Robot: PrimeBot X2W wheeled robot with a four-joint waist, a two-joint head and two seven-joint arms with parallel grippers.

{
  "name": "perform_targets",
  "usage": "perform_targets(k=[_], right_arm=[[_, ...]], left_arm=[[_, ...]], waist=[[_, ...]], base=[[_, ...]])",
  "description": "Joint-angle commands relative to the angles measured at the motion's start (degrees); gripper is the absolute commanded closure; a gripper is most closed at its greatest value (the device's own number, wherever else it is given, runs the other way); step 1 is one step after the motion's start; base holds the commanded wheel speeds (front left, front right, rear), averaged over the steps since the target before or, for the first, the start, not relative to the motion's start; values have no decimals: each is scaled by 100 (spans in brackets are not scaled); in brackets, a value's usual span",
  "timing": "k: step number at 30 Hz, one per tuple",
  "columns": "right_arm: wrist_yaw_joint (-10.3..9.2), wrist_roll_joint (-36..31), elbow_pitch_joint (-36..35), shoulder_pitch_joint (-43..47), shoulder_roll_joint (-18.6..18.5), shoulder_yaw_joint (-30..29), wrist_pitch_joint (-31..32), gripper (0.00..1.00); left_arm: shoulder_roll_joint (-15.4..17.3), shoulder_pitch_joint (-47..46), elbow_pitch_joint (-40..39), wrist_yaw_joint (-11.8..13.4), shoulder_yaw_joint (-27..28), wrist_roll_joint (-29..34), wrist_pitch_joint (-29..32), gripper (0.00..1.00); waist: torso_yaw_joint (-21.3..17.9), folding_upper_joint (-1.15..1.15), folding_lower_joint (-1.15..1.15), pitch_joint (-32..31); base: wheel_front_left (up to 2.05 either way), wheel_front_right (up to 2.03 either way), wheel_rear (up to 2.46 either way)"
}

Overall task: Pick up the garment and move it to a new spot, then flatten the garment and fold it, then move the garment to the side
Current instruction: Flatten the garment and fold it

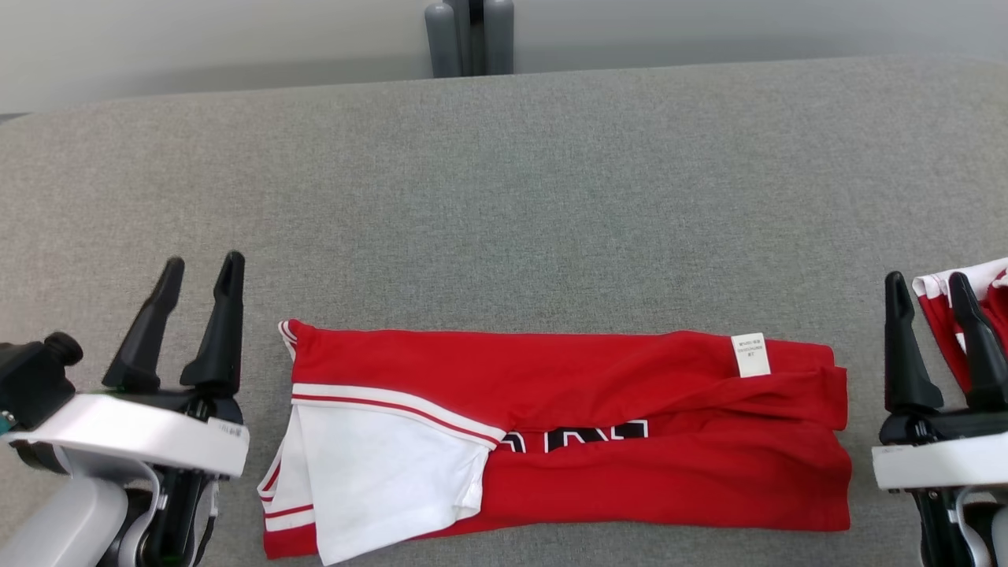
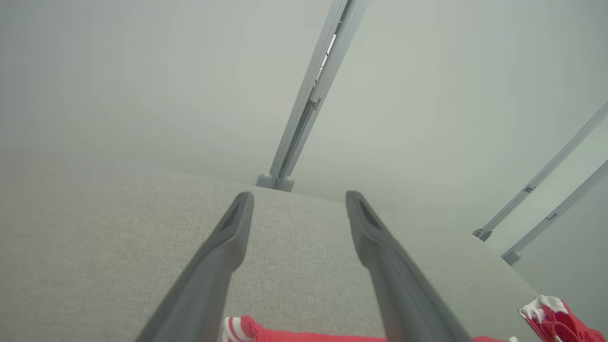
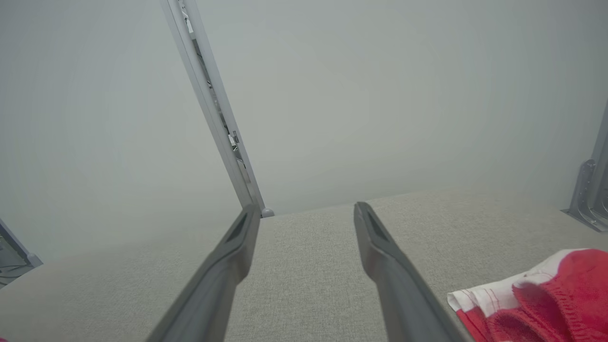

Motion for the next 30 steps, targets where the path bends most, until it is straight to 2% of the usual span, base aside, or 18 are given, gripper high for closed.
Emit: perform_targets(k=[1, 4, 8, 11, 18, 24, 30], right_arm=[[-1, -178, 31, -137, 43, -7, 71, 0], [-1, -417, 163, -256, 124, 53, 176, 0], [-1, -645, 387, -285, 221, 148, 252, 0], [-1, -759, 532, -206, 264, 229, 256, 0], [-1, -986, 754, -50, 313, 265, 323, 0], [-1, -1061, 883, 122, 370, 217, 377, 0], [-1, -1077, 921, 204, 412, 190, 377, 0]], left_arm=[[-142, -135, 55, 112, 118, 386, -31, 0], [-458, -111, 167, 237, 305, 1046, -29, 0], [-831, 134, 364, 248, 570, 1846, -30, 0], [-1125, 333, 558, 148, 758, 2310, -31, 0], [-1743, 695, 1064, -353, 1321, 3200, -30, 0], [-1940, 873, 1384, -552, 1464, 3928, -31, 0], [-2092, 976, 1486, -671, 1553, 4143, -31, 0]], waist=[[11, 0, 0, -66], [18, 0, 0, -144], [54, 0, 0, -272], [95, 0, 0, -364], [141, 0, 0, -555], [139, 0, 0, -683], [128, 0, 0, -744]], base=[[0, 0, 0], [0, 0, 0], [0, 0, 0], [0, 0, 0], [0, 0, 0], [0, 0, 0], [0, 0, 0]])
